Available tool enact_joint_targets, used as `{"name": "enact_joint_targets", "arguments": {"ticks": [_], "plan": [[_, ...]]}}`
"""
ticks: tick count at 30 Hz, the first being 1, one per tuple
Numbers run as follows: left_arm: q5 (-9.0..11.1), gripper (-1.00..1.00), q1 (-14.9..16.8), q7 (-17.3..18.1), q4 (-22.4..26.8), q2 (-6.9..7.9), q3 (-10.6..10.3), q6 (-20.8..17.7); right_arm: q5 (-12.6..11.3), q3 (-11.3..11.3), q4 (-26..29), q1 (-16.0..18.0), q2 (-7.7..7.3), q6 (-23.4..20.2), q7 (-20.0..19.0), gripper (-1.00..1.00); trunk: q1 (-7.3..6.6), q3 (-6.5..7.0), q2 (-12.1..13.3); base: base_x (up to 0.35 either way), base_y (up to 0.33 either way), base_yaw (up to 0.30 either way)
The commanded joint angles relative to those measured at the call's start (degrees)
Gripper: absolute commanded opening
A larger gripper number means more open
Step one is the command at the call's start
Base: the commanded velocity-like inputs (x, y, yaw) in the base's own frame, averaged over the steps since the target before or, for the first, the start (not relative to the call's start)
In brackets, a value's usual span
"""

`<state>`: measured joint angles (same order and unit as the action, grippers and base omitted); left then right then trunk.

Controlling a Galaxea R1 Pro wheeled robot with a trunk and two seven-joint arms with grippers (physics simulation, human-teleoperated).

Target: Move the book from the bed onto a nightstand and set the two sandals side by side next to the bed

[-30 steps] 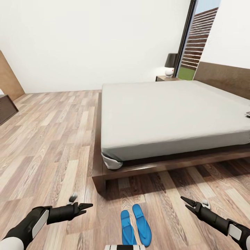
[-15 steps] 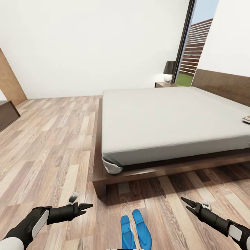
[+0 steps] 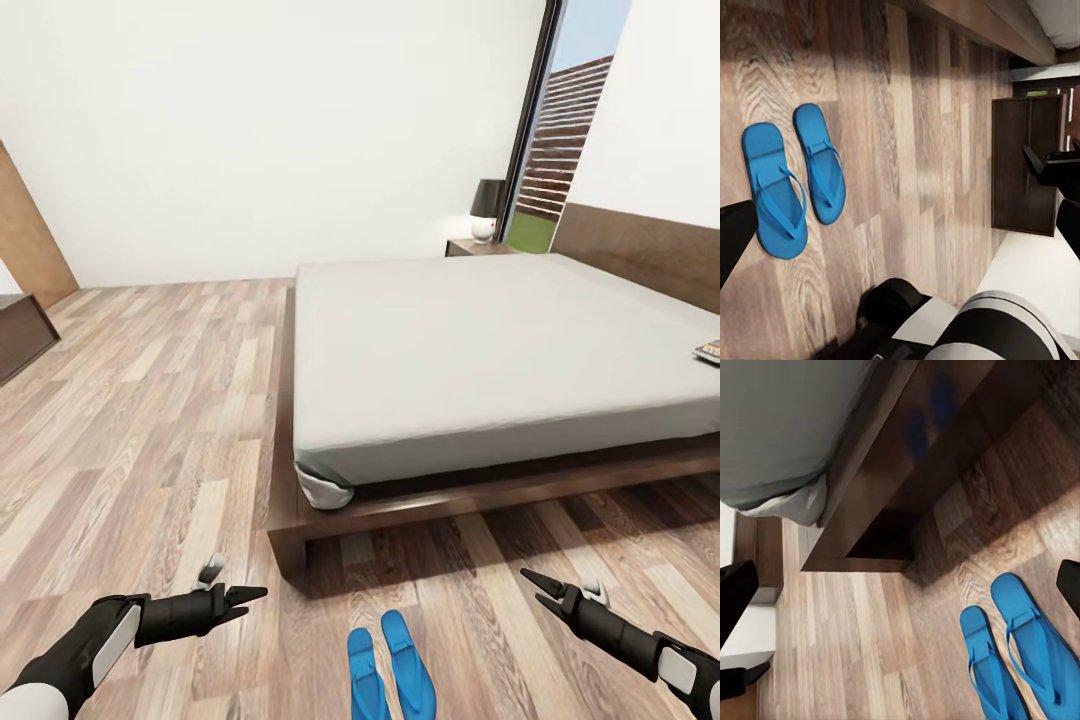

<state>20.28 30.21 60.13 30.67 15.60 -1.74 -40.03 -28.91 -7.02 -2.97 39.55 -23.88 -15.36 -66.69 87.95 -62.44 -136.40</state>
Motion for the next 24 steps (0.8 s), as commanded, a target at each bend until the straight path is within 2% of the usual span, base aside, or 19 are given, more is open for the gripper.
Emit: {"name": "enact_joint_targets", "arguments": {"ticks": [1, 24], "plan": [[0.4, 1.0, 0.0, 0.0, 0.0, 0.04, -0.2, -0.4, 0.1, -0.4, -0.2, 0.1, -0.02, -0.6, -0.2, 1.0, -0.01, -0.05, 0.0, 0.0, 0.0, 0.0], [0.5, 1.0, 0.0, 0.2, -0.7, 0.01, -0.2, -0.3, 0.1, -0.4, -0.2, 0.0, -0.02, -0.3, 0.1, 1.0, -0.01, -0.05, 0.0, 0.0, 0.0, 0.0]]}}
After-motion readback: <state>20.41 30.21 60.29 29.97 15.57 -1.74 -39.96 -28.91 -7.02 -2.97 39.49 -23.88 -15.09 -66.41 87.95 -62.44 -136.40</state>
